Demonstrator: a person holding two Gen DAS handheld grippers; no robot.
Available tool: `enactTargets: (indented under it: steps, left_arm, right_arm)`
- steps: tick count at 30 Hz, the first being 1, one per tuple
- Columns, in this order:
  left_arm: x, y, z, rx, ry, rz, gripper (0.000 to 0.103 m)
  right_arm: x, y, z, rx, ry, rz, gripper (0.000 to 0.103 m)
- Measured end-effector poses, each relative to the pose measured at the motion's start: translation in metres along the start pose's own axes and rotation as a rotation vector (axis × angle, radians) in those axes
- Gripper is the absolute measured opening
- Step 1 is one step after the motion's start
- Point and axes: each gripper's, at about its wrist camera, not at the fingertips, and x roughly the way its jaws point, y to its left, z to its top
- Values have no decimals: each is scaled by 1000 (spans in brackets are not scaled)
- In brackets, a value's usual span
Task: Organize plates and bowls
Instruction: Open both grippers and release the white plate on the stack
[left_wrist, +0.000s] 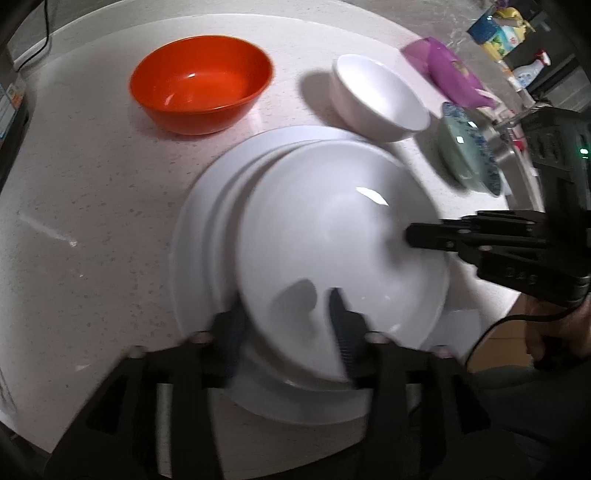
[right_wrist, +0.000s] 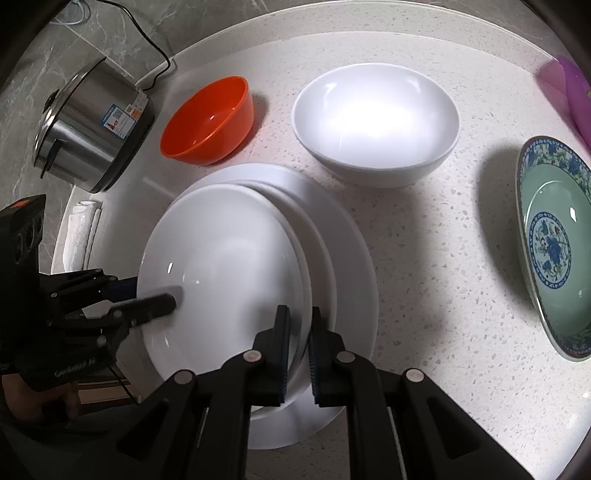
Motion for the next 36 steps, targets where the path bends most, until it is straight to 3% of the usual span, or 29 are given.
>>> enactTargets:
  steps: [2, 3, 16, 23, 24, 26, 28, 36]
  left_arm:
    - [-3, -3, 1, -1, -18, -28, 73]
    - [-5, -2, 1, -6, -24, -40, 74]
    - [-37, 3, 7, -38, -132, -46, 79]
    - [-41, 16, 8, -71, -155, -44, 79]
    - [-43, 16, 8, -68, -166, -44, 80]
    - [-45, 18, 7, -67, -185, -47, 93]
    - [-48, 19, 6, -69, -207, -49, 97]
    - [-58, 30, 7, -53, -246, -41, 102]
  right_arm:
    - [1, 1, 0, -2, 5, 5, 11]
    - [1, 1, 0, -3, 5, 4, 11]
    - [3, 6, 2, -14, 21, -21, 10]
    - [6, 21, 0, -88, 40, -103, 16]
    - [6, 24, 0, -103, 40, -116, 21]
    - [5, 29, -1, -124, 34, -129, 32]
    - [4, 34, -2, -145, 21, -143, 49]
    - [-3, 40, -4, -137, -33, -142, 75]
